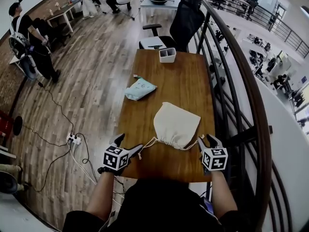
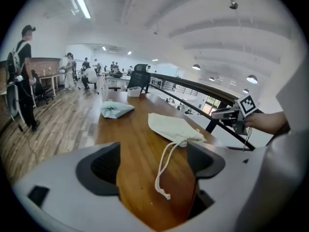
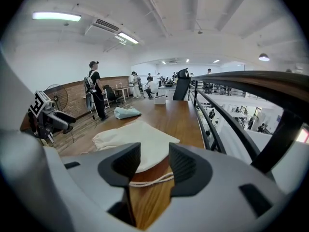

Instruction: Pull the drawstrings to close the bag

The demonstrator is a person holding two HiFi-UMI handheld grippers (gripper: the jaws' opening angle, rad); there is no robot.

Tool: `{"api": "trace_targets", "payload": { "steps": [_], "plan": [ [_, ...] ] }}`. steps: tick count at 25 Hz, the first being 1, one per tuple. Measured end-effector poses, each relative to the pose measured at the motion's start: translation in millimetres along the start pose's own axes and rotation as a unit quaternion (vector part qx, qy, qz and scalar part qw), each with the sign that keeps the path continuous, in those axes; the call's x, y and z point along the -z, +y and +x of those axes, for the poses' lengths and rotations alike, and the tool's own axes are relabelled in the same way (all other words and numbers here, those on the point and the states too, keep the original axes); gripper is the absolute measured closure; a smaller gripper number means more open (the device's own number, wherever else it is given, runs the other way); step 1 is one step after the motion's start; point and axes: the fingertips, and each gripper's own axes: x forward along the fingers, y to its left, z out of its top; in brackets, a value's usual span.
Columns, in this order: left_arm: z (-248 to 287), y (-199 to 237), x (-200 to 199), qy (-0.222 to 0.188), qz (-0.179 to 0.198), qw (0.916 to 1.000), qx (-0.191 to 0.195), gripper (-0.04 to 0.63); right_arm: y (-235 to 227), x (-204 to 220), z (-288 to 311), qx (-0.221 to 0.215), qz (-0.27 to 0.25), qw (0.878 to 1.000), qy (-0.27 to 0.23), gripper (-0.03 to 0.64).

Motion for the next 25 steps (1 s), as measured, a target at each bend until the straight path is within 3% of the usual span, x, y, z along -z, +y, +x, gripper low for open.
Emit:
{"api": "trace_targets", "payload": {
  "steps": [8, 10, 13, 17, 21, 25],
  "plan": [
    [5, -7, -24, -0.037, 0.024, 0.9990, -0.004, 0.184, 3, -19, -12, 0.001, -0.004, 0.999, -0.039, 0.507],
    [2, -6, -35, -0.062, 0.026, 0.9976, -0.018, 0.237, 1, -27, -17, 0.007, -0.007, 0.998, -0.058, 0.548],
    [-3, -3, -52, -0.102, 0.027, 0.9936, -0.041, 0.371, -4, -38, -23, 0.017, -0.003, 0.996, -0.086, 0.605],
    [-21, 1, -75, -0.157, 0.029, 0.9849, -0.067, 0.488, -8, -54, -40, 0.016, 0.014, 0.990, -0.138, 0.621],
    [-39, 4, -95, -0.204, 0.020, 0.9757, -0.078, 0.553, -15, -67, -58, 0.015, 0.029, 0.982, -0.187, 0.623],
    [-46, 4, -104, -0.223, 0.017, 0.9713, -0.080, 0.565, -25, -62, -52, 0.014, 0.040, 0.982, -0.183, 0.623]
  ]
}}
